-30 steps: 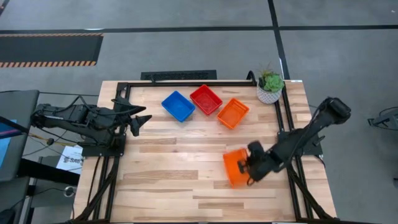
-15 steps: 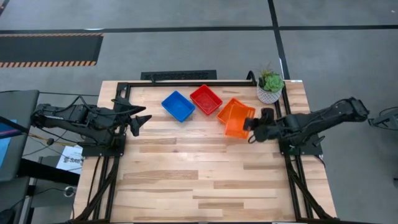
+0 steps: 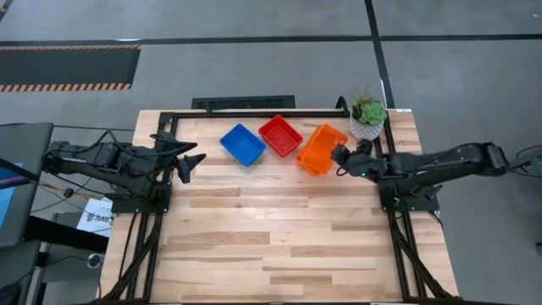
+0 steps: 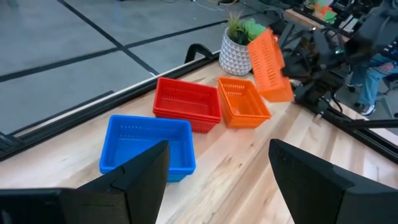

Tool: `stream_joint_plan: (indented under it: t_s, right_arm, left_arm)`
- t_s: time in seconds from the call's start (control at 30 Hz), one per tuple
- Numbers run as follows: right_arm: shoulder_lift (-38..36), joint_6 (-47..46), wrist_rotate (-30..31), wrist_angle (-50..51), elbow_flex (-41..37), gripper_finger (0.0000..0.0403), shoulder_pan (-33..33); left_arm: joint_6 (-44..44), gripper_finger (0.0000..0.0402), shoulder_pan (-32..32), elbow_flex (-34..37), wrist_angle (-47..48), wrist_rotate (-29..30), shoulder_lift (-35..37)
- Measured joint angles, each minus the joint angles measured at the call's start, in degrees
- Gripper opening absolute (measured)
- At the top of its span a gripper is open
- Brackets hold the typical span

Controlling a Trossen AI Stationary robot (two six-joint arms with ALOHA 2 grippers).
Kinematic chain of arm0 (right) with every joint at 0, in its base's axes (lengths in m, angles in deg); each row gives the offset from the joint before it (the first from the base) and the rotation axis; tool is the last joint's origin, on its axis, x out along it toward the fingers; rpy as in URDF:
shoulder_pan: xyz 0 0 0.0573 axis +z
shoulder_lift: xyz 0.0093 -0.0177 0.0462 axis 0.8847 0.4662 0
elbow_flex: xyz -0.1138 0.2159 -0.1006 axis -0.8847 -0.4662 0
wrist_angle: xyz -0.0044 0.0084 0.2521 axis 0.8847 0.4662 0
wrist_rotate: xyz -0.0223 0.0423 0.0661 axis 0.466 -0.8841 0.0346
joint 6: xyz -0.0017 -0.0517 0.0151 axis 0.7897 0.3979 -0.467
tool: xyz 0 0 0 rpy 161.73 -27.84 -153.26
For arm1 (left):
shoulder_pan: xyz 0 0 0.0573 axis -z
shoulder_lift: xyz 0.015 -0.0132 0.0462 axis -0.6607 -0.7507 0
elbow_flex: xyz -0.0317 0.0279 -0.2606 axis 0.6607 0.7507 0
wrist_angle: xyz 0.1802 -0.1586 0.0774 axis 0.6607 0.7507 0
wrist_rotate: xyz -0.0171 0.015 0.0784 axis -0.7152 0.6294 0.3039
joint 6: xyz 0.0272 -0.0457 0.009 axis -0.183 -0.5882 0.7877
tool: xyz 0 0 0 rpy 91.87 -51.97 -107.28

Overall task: Stack baskets by color
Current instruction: Stack the bottom orange bin on the top orange bins

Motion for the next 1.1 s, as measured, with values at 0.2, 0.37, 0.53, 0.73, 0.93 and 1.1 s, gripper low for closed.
stream_joint_plan:
  t_s: [0.2,0.37,0.53,0.73,0.93,1.1]
  right_arm:
    - [3.97,-3.43,-0.16,-2.29,-0.39,0.0021,-1.98]
    - [6.09,-4.91,-0.45,-3.62,-0.38,0.0021,-2.14]
    - [9.06,-6.79,-1.33,-3.58,-0.38,0.0038,-2.14]
    - [12.34,-14.60,-1.49,-1.65,-0.38,0.0043,-2.17]
    - [12.75,-17.93,-3.39,-0.97,-0.38,0.0044,-2.80]
    - [12.75,-17.89,-3.48,-0.88,-0.36,0.0058,-2.73]
  left_arm:
    - [-0.53,0.0263,0.00,0.00,-0.02,0.06,0.00]
    - [-0.55,0.0263,0.00,0.00,-0.02,0.04,0.00]
    - [-0.55,0.0263,0.00,0.00,-0.02,0.07,0.00]
    - [-1.18,0.0263,0.00,0.00,-0.02,0.48,0.00]
    - [-1.18,0.0263,0.00,0.00,-0.02,0.48,0.00]
    - [-1.20,0.0263,0.00,0.00,-0.02,1.02,0.01]
